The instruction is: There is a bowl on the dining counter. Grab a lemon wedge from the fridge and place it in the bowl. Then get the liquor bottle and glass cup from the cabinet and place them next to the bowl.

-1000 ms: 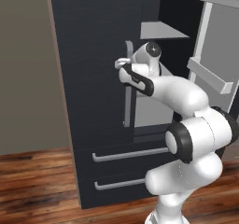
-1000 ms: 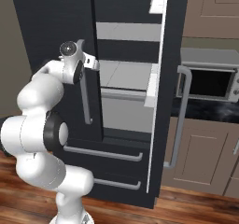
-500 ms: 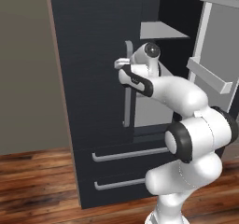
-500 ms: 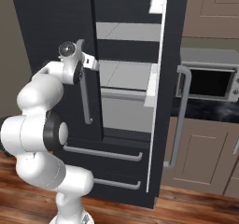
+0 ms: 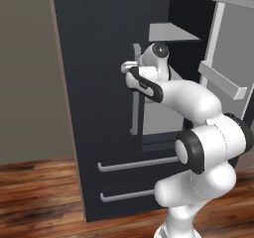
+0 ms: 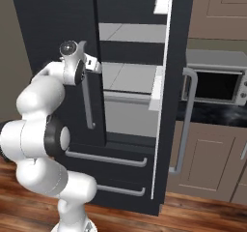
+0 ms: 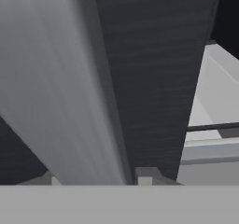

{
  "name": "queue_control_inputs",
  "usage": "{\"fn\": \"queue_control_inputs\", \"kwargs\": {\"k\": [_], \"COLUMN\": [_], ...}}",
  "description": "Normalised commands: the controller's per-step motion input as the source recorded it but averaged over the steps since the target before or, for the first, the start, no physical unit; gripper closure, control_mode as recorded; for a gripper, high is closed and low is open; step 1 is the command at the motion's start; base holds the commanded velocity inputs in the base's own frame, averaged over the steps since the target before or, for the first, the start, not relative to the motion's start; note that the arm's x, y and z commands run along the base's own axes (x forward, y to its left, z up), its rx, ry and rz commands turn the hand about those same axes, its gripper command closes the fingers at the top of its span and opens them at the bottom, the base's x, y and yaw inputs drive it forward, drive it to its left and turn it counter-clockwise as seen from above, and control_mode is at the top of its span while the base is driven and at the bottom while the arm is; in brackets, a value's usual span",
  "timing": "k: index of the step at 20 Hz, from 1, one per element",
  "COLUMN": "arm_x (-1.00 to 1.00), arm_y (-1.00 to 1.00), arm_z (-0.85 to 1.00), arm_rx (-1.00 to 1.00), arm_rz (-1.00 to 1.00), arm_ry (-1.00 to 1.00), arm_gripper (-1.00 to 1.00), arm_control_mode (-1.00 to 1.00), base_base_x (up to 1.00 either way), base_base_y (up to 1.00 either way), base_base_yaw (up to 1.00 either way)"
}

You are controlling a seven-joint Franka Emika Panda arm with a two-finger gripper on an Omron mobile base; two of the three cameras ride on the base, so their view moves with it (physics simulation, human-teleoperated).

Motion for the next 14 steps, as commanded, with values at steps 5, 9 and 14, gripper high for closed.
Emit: {"fn": "queue_control_inputs", "kwargs": {"k": [5, 9, 14], "arm_x": [-0.59, -0.96, -1.00], "arm_y": [0.29, 0.41, 0.51], "arm_z": [-0.12, -0.18, -0.18], "arm_rx": [0.00, 0.00, 0.00], "arm_rz": [0.10, 0.13, 0.12], "arm_ry": [-0.02, -0.07, -0.08], "arm_gripper": [1.00, 1.00, 1.00], "arm_control_mode": [-1.00, -1.00, -1.00], "base_base_x": [0.00, 0.00, 0.00], "base_base_y": [0.00, 0.00, 0.00], "base_base_yaw": [0.00, 0.00, 0.00]}}
